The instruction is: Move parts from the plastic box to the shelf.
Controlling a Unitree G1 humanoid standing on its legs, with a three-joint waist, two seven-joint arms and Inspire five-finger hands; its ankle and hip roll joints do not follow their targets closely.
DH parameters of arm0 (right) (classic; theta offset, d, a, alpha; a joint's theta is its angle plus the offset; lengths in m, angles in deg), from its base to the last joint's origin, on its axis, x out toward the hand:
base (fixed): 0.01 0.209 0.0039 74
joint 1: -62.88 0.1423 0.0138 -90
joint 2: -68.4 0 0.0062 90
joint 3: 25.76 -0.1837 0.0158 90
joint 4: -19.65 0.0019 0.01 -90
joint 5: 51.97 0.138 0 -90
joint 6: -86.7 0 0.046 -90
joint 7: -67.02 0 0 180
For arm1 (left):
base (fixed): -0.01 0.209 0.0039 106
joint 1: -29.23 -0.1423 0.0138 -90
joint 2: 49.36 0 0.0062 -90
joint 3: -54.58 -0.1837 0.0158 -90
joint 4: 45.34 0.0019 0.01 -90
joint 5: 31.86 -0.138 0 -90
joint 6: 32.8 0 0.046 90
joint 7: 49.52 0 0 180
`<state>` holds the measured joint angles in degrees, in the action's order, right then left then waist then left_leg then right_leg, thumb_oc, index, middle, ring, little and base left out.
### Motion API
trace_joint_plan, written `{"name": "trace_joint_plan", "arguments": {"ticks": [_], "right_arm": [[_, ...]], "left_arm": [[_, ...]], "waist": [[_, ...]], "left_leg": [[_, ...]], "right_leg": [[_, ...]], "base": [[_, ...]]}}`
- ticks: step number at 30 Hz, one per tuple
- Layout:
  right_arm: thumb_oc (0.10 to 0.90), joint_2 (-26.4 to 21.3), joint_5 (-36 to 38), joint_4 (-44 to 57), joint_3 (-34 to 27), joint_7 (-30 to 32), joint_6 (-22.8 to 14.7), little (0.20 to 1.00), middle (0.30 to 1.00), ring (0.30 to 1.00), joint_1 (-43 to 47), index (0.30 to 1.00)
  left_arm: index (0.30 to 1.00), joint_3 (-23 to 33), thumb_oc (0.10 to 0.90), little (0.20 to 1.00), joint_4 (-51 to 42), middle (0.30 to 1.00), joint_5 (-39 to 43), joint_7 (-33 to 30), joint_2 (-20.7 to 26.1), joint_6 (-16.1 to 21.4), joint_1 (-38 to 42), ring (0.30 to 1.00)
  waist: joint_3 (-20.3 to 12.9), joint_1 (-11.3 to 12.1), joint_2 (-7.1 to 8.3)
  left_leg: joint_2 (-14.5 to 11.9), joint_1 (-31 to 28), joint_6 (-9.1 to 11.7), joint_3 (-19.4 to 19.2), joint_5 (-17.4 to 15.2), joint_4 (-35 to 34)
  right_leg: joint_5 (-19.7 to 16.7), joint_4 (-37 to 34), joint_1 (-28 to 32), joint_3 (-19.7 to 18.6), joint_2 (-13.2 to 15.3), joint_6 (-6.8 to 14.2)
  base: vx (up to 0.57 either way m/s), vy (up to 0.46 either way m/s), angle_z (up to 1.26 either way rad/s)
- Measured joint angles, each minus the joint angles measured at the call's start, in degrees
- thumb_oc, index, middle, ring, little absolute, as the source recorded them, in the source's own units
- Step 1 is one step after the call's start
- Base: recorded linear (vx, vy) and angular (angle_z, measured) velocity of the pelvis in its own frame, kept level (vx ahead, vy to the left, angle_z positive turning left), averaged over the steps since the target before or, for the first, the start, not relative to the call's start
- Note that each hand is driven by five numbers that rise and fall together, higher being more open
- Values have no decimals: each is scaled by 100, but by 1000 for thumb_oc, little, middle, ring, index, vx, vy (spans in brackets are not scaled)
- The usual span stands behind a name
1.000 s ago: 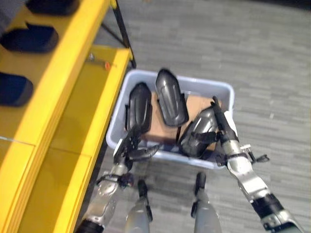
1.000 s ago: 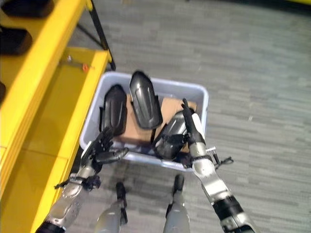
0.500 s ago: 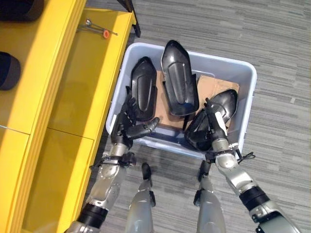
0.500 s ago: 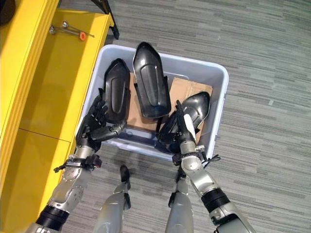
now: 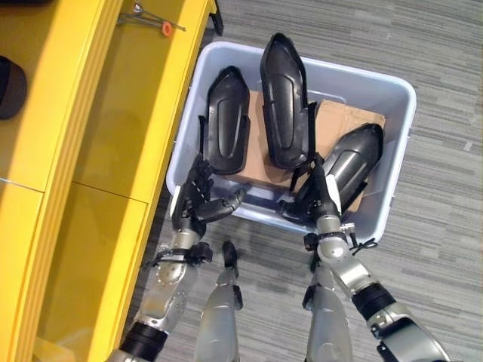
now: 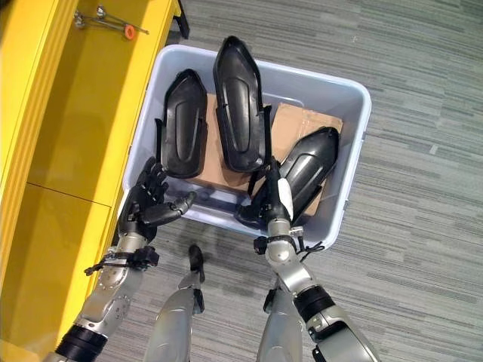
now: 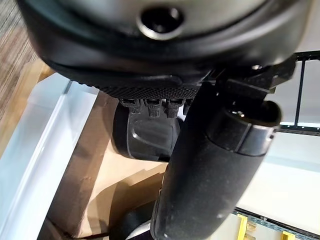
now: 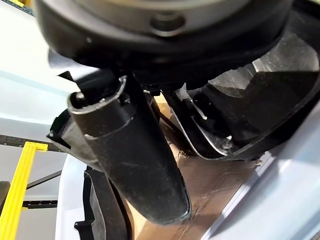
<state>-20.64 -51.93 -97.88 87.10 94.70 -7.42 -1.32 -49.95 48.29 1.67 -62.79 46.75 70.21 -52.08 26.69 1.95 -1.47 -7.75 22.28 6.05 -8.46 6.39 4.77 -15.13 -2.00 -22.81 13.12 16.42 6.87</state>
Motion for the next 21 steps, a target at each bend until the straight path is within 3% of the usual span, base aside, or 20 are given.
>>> {"name": "trace_joint_plan", "arguments": {"ticks": [6, 12, 16, 21], "right_arm": [[900, 568, 497, -742, -122, 266, -389, 1000, 1000, 1000, 260, 1000], [900, 536, 1366, -1167, -162, 174, -575, 1000, 1000, 1000, 672, 1000], [900, -46, 1193, -1696, -148, 126, -488, 1000, 1000, 1000, 1168, 1000], [900, -883, 88, -2044, -134, 179, -166, 1000, 1000, 1000, 1331, 1000]], "left_arm": [[1000, -182, 900, 1000, -23, 1000, 3, -37, 141, 30, 28, 1000], [1000, -304, 900, 1000, -25, 1000, 120, -19, 180, 31, 28, 1000], [1000, -342, 900, 1000, -60, 1000, 221, 22, 208, 32, 89, 1000], [1000, -326, 900, 1000, -140, 1000, 221, 29, 346, 66, 115, 1000]], "waist": [[2, 5, -6], [2, 8, -8], [-7, 140, -26], [-6, 287, -24]], "left_leg": [[20, 100, -19, 7, -24, 96], [66, 167, -77, 20, -103, 246], [72, 292, -109, 66, -154, 392], [87, 481, -100, 102, -143, 487]], "right_leg": [[29, 45, -67, -4, 35, -5], [34, 87, -75, -7, 103, -1], [53, 99, -108, 12, 148, 25], [11, 138, -213, 49, 158, -22]], "base": [[-10, 13, 0], [-1, 1, 2], [3, -19, 5], [-9, -18, 7]]}}
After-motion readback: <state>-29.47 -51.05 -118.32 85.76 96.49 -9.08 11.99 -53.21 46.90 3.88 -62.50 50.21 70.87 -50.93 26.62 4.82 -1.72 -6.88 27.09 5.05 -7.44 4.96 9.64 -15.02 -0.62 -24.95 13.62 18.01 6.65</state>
